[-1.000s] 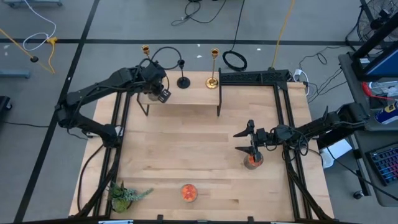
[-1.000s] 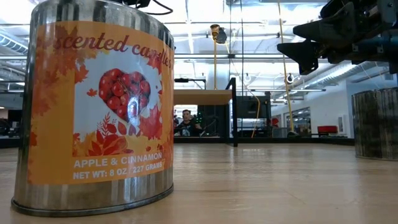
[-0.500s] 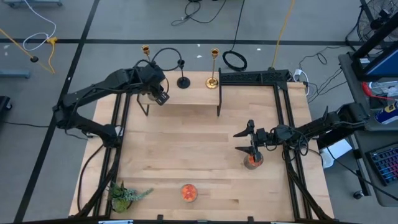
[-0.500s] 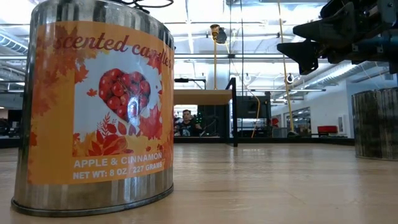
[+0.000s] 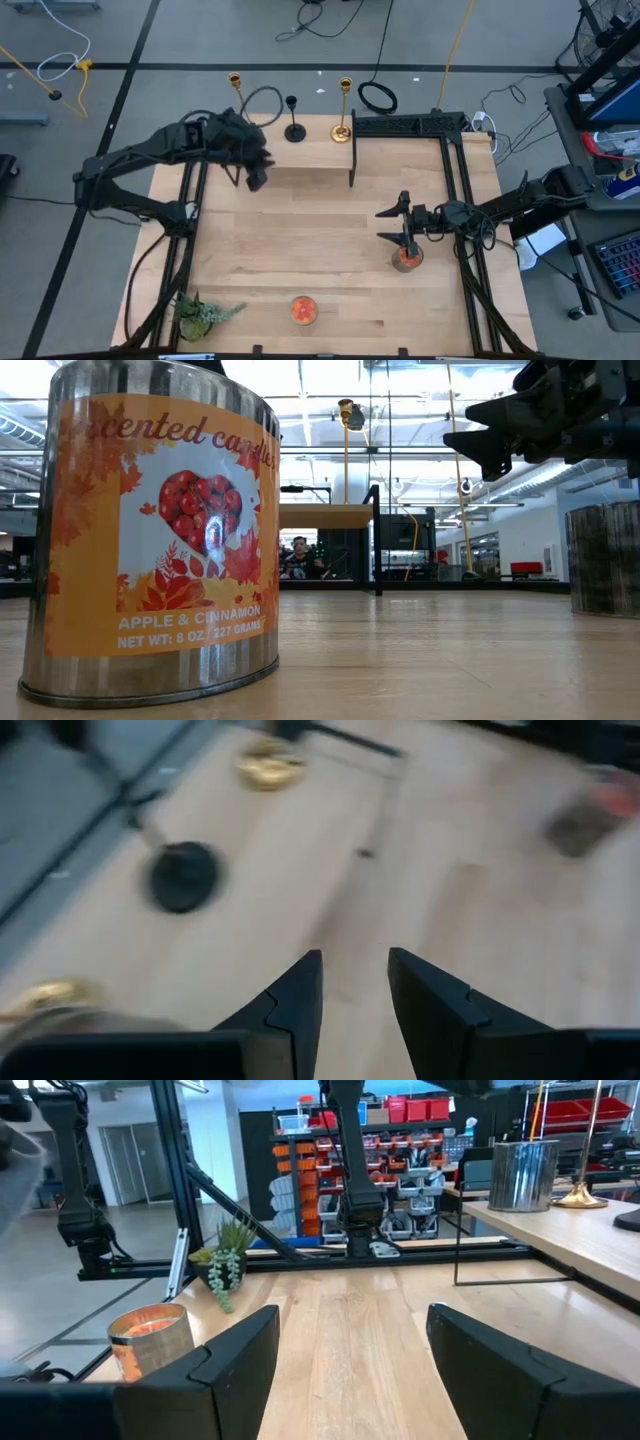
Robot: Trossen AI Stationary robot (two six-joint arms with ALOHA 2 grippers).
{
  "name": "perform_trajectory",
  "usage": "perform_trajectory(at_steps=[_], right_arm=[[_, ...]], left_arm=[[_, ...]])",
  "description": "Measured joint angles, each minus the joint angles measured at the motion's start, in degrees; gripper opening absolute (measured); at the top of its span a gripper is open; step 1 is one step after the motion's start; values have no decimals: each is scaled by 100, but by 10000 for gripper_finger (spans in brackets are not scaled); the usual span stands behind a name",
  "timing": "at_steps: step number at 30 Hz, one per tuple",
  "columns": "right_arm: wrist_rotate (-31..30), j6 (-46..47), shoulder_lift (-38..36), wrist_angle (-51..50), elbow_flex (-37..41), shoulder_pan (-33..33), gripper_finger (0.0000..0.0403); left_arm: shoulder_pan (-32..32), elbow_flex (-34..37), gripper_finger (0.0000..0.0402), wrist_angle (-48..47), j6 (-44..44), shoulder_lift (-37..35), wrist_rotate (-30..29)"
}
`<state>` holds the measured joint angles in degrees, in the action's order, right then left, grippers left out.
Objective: Pick & Place candle stick holders
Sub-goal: Put the left orange scented candle on the shelf
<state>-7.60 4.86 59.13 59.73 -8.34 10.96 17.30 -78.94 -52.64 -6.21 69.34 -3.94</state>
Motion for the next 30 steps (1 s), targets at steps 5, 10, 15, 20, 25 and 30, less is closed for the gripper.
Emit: perform_trajectory(at_steps=[5,10,15,20,25,30], right_arm=[[6,0,0,0,-1,0,254],[9,0,0,-3,-2,0,254],[11,0,0,-32,-2,0,254],[11,0,0,-49,-1,0,254],[11,0,0,-49,-1,0,254],[11,0,0,-51,0,0,254]], left_arm=[[-694,0,124,-23,-187,12,285],[-1536,7,124,-20,-520,235,44],[-2350,2,124,69,-1062,635,-632],[-2914,2,124,336,-1378,1187,-804],[-3282,2,124,685,-1381,1801,-477],[-3558,2,124,1112,-1385,2418,-313]])
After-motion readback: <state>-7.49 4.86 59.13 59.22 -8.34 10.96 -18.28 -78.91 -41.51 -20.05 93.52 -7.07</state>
